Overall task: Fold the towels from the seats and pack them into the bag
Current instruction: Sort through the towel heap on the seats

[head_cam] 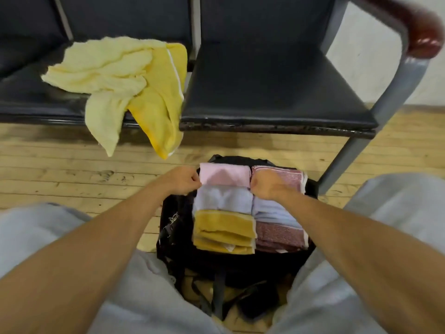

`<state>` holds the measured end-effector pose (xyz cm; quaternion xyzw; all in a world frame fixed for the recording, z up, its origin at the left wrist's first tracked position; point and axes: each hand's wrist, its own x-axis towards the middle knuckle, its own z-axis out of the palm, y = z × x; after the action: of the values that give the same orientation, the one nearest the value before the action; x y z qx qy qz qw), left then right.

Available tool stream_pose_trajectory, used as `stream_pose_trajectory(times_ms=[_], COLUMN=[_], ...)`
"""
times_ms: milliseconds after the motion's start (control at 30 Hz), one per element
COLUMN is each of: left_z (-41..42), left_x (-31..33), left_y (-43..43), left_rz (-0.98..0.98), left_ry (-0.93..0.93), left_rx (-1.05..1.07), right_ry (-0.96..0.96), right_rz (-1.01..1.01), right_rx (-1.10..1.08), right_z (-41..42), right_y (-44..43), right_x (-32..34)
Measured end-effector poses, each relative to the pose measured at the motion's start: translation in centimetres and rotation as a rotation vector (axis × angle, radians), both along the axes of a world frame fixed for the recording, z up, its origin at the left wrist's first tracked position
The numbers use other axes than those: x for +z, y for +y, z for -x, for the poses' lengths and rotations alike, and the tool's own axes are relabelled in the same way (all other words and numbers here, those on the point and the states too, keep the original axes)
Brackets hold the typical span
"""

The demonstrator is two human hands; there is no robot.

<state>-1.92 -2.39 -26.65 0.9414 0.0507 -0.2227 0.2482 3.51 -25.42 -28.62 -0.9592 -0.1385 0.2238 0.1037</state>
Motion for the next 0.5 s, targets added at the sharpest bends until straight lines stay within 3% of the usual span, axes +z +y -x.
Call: stream_pose_trajectory(times_ms=[100, 333, 500], left_z=[0.0, -1.2, -1.2], left_x=[4.2, 9.7, 8.4], left_y=[2.1, 9.6, 13.8], left_rz=[0.192, 0.329, 0.208], left_ry=[-0.099, -0.325, -0.517], left_rx=[0.073, 0.275, 0.497], right_ry=[-0.066, -0.154, -0.236], right_rz=[-0.1, -0.464, -0.558], right_rx=[0.037, 0.095, 0.138], right_z=[-1.6, -4.7, -7.4], right_y=[2.2, 10.3, 15.7], right_x=[4.4, 10.5, 11.3])
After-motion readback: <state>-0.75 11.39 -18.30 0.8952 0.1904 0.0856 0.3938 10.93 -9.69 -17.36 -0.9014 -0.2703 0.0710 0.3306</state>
